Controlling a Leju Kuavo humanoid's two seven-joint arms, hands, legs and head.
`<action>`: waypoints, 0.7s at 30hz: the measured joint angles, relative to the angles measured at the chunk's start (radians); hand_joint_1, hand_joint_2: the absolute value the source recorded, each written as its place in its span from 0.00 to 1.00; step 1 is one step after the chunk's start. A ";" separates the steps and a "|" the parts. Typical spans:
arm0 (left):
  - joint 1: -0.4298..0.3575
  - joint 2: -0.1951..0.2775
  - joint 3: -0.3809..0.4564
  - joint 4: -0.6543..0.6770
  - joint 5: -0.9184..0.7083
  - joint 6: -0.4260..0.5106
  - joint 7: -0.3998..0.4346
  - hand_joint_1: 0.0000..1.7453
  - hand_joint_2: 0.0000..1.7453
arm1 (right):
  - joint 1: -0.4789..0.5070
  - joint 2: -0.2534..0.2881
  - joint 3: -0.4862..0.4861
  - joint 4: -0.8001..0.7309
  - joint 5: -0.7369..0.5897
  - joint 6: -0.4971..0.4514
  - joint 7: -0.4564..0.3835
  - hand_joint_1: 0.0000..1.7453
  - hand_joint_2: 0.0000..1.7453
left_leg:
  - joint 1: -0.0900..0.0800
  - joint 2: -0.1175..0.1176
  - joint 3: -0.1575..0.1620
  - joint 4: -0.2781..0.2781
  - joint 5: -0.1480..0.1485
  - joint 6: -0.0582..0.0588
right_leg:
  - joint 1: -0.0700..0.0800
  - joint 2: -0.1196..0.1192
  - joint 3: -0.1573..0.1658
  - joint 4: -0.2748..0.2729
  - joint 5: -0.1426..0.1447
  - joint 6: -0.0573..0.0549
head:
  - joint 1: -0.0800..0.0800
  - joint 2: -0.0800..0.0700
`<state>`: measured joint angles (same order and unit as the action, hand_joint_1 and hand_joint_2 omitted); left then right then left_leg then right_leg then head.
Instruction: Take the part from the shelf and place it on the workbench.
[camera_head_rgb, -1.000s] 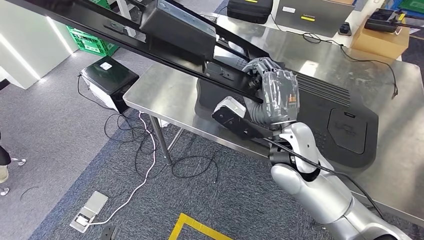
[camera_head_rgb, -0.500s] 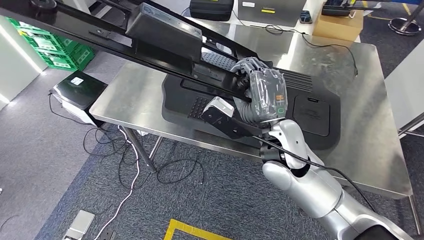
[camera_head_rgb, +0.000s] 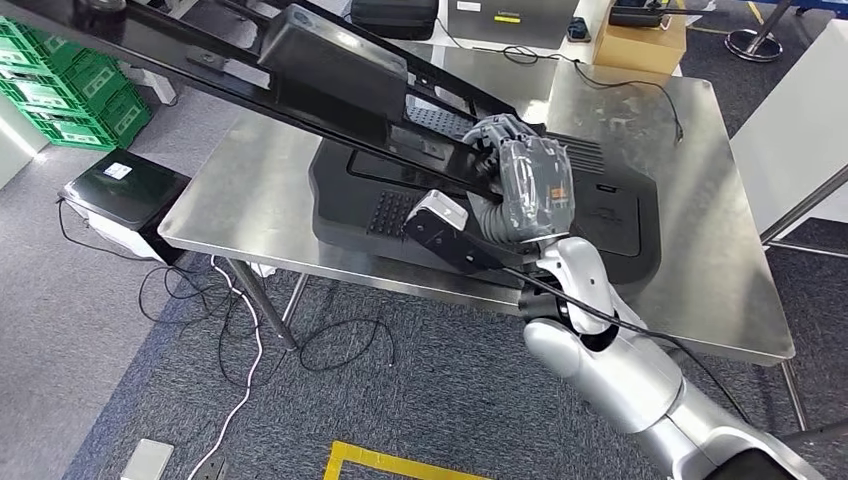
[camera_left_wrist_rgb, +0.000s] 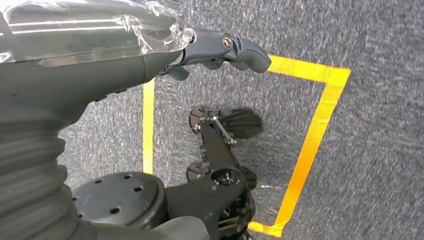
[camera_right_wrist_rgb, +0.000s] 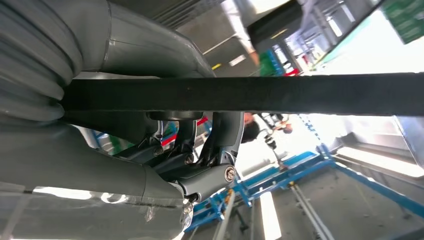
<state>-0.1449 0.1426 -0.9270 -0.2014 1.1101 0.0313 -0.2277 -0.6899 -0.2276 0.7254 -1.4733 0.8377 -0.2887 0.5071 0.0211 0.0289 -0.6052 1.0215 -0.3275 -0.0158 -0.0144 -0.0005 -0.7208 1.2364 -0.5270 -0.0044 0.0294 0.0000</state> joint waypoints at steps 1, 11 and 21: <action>0.000 0.000 0.000 0.000 0.000 0.000 0.000 0.00 1.00 | -0.001 0.000 0.000 0.003 0.000 0.000 -0.001 1.00 1.00 | 0.000 0.005 0.002 0.001 -0.002 -0.003 | 0.001 -0.014 0.036 -0.074 0.030 -0.001 | 0.005 0.000; -0.001 0.000 0.000 0.000 0.000 0.000 0.000 0.00 1.00 | -0.015 0.018 0.001 0.022 0.000 0.001 -0.005 1.00 1.00 | 0.000 -0.015 -0.076 0.209 -0.127 -0.049 | 0.011 0.006 0.096 -0.209 0.070 -0.047 | -0.029 0.000; -0.001 0.002 0.000 0.000 -0.001 0.000 0.000 0.00 1.00 | -0.016 0.025 0.006 0.033 0.000 0.001 -0.006 1.00 1.00 | -0.006 -0.060 -0.004 0.009 -0.006 -0.019 | 0.015 0.081 0.091 -0.204 0.071 -0.030 | -0.051 0.000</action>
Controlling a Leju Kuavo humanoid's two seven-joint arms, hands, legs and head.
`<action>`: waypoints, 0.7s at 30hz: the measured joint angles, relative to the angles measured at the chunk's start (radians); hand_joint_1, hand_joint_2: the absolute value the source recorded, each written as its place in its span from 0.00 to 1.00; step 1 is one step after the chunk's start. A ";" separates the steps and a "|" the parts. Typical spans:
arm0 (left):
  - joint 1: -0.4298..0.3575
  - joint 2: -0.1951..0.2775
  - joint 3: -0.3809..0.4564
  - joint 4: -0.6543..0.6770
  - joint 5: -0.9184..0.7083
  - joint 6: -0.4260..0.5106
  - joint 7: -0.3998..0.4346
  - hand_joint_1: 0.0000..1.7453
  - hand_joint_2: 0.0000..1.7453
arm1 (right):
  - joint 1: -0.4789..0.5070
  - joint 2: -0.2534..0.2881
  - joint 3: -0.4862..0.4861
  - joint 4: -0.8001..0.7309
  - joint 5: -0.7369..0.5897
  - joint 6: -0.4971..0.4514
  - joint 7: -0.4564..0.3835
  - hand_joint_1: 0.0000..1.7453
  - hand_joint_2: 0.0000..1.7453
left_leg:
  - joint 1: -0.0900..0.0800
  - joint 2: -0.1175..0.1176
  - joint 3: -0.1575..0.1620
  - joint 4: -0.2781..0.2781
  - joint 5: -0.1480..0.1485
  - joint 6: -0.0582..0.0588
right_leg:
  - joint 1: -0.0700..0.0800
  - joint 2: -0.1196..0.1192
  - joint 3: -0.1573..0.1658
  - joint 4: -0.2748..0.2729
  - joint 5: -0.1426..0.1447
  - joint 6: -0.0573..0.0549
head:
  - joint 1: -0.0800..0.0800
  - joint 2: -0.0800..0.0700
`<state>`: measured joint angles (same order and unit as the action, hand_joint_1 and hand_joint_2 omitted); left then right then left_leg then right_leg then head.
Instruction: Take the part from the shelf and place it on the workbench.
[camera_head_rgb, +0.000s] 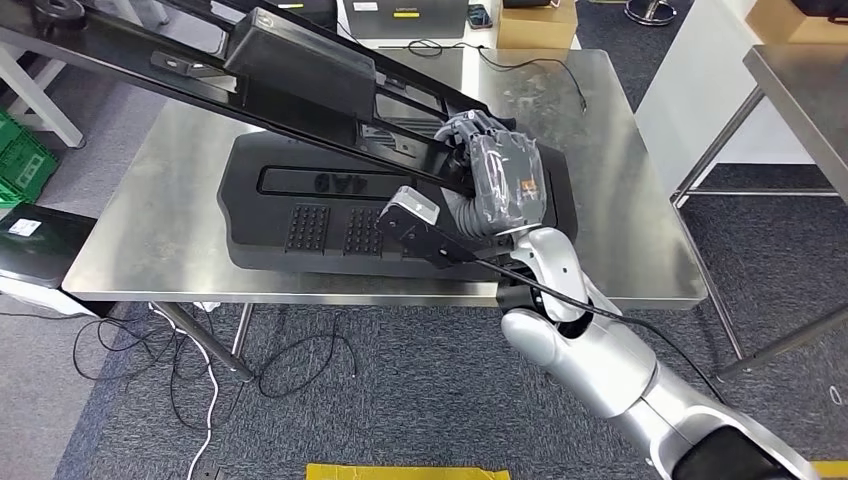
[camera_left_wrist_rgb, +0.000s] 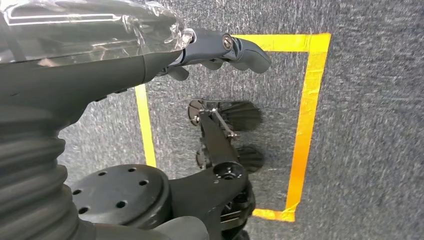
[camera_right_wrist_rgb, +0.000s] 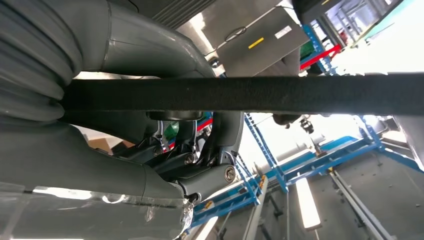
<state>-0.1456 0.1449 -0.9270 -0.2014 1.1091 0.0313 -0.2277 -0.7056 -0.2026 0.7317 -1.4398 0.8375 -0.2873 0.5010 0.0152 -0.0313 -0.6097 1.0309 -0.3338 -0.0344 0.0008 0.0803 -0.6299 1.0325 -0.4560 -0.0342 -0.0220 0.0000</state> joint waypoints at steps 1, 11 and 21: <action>-0.001 0.000 0.000 0.000 0.000 0.000 0.000 0.00 1.00 | 0.000 0.000 0.000 0.001 0.000 0.000 0.000 1.00 1.00 | 0.001 0.007 0.002 -0.005 0.003 0.005 | -0.001 -0.003 -0.001 0.003 -0.003 0.005 | 0.000 0.000; -0.014 -0.001 -0.002 0.000 -0.024 0.000 0.011 0.00 1.00 | -0.045 0.030 0.013 0.050 0.014 0.018 -0.027 1.00 1.00 | 0.007 0.050 0.006 -0.009 0.002 0.009 | -0.018 -0.085 -0.038 0.099 -0.030 0.035 | 0.044 0.000; -0.044 -0.001 -0.007 -0.002 -0.055 0.000 0.035 0.00 1.00 | -0.214 0.195 0.116 0.325 0.088 0.069 -0.098 1.00 1.00 | 0.006 0.057 0.008 -0.013 0.004 -0.001 | -0.009 -0.088 0.000 0.006 -0.011 0.010 | 0.016 0.000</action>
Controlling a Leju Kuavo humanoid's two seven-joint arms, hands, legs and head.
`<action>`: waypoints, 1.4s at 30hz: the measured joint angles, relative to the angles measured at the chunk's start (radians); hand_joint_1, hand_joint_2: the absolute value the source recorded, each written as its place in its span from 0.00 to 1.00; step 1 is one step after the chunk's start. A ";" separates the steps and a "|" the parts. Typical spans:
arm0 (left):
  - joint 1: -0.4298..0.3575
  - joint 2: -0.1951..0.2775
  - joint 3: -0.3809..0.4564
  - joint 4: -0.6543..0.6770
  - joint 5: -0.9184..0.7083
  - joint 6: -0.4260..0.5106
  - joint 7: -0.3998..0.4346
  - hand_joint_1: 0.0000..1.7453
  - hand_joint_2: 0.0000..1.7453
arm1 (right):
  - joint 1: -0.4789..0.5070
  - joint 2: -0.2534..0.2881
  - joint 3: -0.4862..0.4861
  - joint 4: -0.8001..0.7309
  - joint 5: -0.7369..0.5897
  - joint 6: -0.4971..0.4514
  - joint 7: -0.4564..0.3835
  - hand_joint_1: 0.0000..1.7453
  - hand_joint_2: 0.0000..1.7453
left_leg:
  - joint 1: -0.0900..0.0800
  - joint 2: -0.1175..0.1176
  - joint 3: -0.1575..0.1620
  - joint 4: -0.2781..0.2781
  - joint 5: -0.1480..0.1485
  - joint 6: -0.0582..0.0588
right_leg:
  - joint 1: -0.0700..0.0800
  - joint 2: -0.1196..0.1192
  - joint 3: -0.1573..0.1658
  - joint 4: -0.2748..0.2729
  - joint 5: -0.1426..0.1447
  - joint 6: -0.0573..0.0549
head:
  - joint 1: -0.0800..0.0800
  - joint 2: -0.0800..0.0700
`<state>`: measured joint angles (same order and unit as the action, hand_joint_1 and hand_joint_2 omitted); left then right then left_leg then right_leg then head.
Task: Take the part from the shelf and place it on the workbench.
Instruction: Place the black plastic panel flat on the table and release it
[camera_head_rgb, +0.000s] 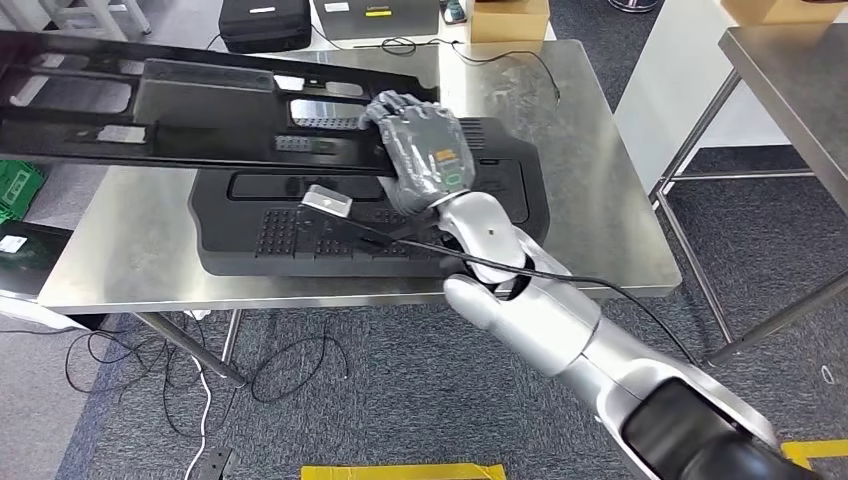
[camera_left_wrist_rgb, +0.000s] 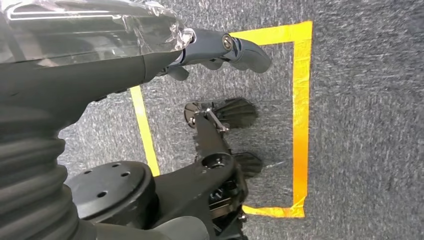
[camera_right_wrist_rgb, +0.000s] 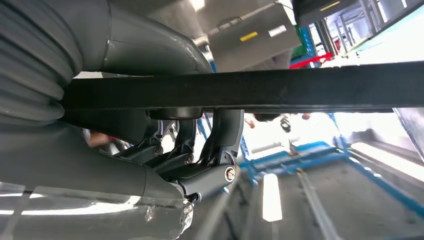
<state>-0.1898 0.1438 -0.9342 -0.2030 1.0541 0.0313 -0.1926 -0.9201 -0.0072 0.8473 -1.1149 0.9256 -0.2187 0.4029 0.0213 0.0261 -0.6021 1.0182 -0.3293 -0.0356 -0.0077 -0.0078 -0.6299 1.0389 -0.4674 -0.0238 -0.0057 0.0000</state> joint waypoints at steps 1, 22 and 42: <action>-0.001 0.000 0.000 0.000 0.000 0.000 0.000 0.00 1.00 | -0.015 0.016 0.013 0.030 0.014 -0.002 -0.001 1.00 1.00 | 0.000 0.000 0.001 -0.002 0.001 -0.003 | 0.001 0.000 0.000 0.000 0.000 -0.001 | -0.003 0.000; 0.002 0.000 0.000 0.000 -0.007 0.000 -0.002 0.00 1.00 | -0.150 0.236 0.144 0.501 0.102 -0.012 0.015 1.00 1.00 | 0.000 -0.001 -0.001 0.000 0.001 -0.024 | 0.002 0.000 0.000 0.001 -0.001 -0.006 | -0.001 0.000; -0.001 0.000 0.000 -0.001 -0.039 -0.024 -0.003 0.00 1.00 | -0.167 0.256 0.202 0.688 0.087 0.003 0.094 1.00 1.00 | 0.000 -0.001 -0.001 0.001 0.000 -0.024 | 0.002 0.000 0.000 0.000 0.000 -0.005 | -0.002 0.000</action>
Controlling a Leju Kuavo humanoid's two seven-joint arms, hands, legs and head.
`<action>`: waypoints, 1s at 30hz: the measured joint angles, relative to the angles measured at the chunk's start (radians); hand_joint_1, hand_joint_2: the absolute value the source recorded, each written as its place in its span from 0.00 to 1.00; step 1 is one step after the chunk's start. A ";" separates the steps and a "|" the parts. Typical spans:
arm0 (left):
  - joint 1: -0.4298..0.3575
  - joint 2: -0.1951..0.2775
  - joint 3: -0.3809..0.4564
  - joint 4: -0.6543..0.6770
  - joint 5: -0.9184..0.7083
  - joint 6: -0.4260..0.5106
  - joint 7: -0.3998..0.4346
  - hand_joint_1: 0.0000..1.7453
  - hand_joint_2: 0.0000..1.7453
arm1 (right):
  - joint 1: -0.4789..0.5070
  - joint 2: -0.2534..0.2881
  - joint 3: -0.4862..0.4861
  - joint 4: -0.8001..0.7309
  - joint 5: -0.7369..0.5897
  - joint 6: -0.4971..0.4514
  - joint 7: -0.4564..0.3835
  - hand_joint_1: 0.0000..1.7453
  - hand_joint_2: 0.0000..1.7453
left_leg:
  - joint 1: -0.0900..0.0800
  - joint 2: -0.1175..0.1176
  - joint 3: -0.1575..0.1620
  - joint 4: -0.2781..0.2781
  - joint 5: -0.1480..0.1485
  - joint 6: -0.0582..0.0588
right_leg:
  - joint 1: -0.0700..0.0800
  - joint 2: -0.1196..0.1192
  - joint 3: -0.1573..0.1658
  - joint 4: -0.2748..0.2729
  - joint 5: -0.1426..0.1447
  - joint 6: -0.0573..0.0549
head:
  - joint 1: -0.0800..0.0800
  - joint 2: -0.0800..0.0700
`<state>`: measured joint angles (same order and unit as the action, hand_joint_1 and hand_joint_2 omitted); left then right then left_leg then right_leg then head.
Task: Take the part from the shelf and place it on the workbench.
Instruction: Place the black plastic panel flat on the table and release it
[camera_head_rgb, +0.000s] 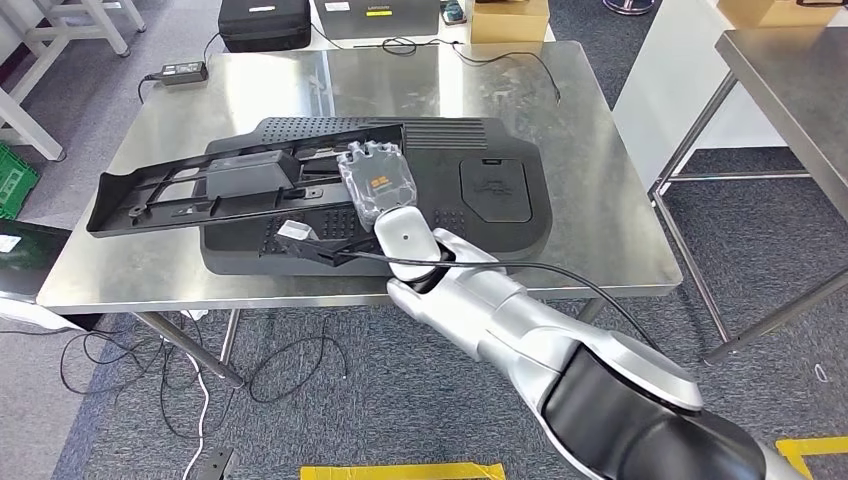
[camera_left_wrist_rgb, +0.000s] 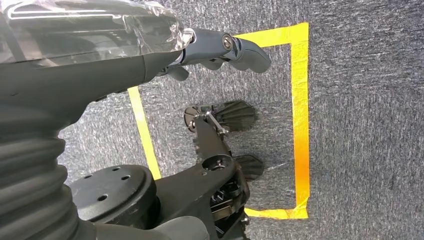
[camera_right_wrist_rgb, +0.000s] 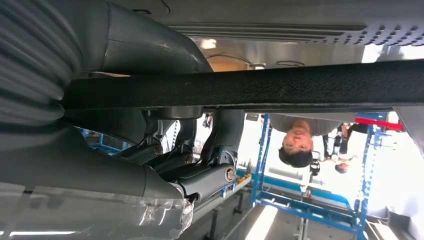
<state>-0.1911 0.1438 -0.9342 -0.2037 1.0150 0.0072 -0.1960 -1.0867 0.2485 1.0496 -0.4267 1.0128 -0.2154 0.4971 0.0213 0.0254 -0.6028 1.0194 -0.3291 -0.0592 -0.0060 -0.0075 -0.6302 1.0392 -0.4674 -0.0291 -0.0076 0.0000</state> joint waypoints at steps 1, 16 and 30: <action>0.000 0.000 0.000 0.000 -0.001 -0.001 0.000 0.00 1.00 | -0.001 -0.001 0.000 0.003 -0.005 -0.006 0.002 1.00 1.00 | 0.000 0.000 0.000 0.000 0.000 0.000 | 0.000 0.000 0.000 0.000 0.000 0.000 | 0.000 0.000; 0.001 0.000 0.001 0.000 -0.004 -0.002 0.001 0.00 1.00 | -0.017 -0.010 -0.002 0.029 -0.071 -0.069 0.013 1.00 1.00 | 0.000 0.000 0.000 0.000 0.000 0.000 | 0.000 0.000 0.000 0.000 0.000 0.000 | 0.000 0.000; 0.004 0.001 0.002 -0.001 -0.009 -0.002 0.000 0.00 1.00 | -0.033 -0.013 -0.004 0.035 -0.089 -0.074 0.014 1.00 1.00 | 0.007 0.005 0.033 -0.054 0.019 0.029 | -0.005 0.001 0.007 -0.003 -0.001 0.018 | -0.005 0.000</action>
<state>-0.1867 0.1451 -0.9318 -0.2046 1.0064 0.0053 -0.1958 -1.1199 0.2359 1.0460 -0.3918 0.9242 -0.2898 0.5108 0.0278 0.0309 -0.5702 0.9652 -0.3098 -0.0300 -0.0105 -0.0060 -0.6235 1.0358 -0.4684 -0.0116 -0.0128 0.0000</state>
